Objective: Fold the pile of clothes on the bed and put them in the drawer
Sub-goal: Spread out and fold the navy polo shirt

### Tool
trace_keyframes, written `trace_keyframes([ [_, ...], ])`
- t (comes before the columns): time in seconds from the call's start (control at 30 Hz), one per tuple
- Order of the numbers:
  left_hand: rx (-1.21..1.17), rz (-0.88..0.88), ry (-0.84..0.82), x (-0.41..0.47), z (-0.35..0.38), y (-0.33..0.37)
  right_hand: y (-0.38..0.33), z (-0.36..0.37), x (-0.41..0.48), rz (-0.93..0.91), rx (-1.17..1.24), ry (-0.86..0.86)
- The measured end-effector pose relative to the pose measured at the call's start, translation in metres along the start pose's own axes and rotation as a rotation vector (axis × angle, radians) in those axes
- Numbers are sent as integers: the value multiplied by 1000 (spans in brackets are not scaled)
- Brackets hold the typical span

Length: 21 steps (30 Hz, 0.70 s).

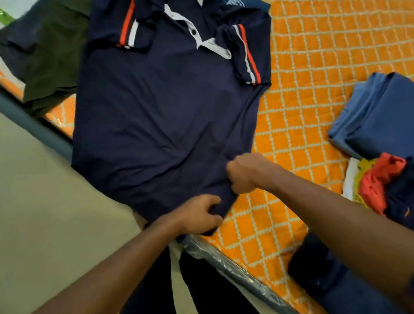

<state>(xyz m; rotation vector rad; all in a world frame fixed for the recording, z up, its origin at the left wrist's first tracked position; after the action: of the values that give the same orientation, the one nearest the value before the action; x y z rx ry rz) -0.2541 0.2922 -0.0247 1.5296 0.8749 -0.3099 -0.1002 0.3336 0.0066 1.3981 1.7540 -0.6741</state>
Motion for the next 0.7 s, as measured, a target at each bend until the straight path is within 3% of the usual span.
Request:
trace_keyframes([
  [0.1,-194,-81,-187,1,49,13,24,41,-25,163,-22,-260],
  [0.2,-505,-130,4,5,52,11,38,55,-32,259,49,-429],
  [0.27,-677,-139,341,1,27,-9,34,46,-23,231,105,-280],
  [0.37,-590,-127,986,-30,-35,-61,12,2,8,176,299,102],
  [0.47,-414,-238,1280,-67,-95,-120,-16,-65,49,111,618,417],
  [0.53,-349,-358,1269,-82,-124,-153,-28,-113,81,53,755,603],
  [0.7,-566,-357,903,-80,-129,-201,-37,-226,160,47,869,938],
])
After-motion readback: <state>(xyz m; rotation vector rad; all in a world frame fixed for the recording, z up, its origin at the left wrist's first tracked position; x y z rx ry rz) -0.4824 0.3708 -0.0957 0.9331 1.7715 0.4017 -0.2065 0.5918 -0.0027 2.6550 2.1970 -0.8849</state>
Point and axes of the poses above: each hand's wrist, its own x-axis towards the middle knuckle, its own z-axis out of the palm, y = z × x, the point moved 3 cm from there along x, towards the middle knuckle
